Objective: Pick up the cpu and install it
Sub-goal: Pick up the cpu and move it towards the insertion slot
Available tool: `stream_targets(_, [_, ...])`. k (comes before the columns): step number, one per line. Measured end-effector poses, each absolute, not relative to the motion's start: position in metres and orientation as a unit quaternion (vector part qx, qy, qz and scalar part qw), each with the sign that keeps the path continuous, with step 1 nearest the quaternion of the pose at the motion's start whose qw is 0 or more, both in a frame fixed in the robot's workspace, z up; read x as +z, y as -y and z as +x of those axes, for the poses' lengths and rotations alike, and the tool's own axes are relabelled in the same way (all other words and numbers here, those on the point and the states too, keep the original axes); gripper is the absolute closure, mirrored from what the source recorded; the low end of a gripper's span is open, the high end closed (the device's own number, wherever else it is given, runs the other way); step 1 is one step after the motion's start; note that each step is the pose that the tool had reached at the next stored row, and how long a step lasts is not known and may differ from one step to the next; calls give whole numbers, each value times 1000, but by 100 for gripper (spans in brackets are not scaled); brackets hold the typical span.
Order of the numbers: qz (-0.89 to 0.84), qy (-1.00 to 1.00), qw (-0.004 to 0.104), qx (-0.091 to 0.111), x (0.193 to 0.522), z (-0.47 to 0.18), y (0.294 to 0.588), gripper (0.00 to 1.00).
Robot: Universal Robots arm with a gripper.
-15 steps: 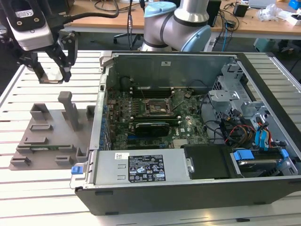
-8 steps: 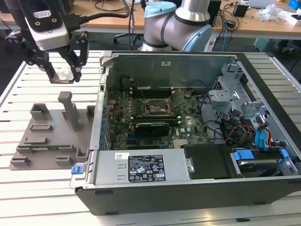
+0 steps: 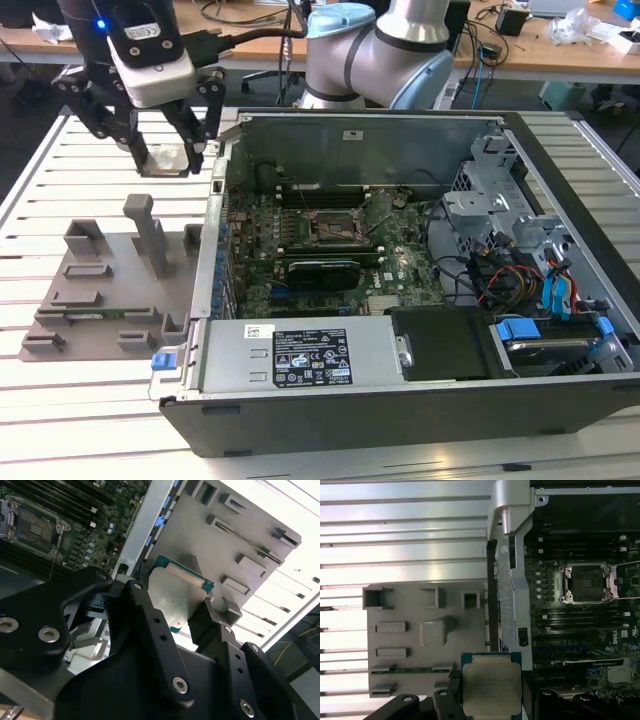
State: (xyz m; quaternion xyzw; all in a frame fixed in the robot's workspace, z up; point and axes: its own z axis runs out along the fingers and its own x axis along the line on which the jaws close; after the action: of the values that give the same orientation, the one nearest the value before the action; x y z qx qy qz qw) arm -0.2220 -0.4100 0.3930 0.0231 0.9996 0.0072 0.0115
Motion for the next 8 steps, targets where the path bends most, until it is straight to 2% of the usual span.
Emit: stream_targets(8, [23,-1000,11,7,393,-194,410,45])
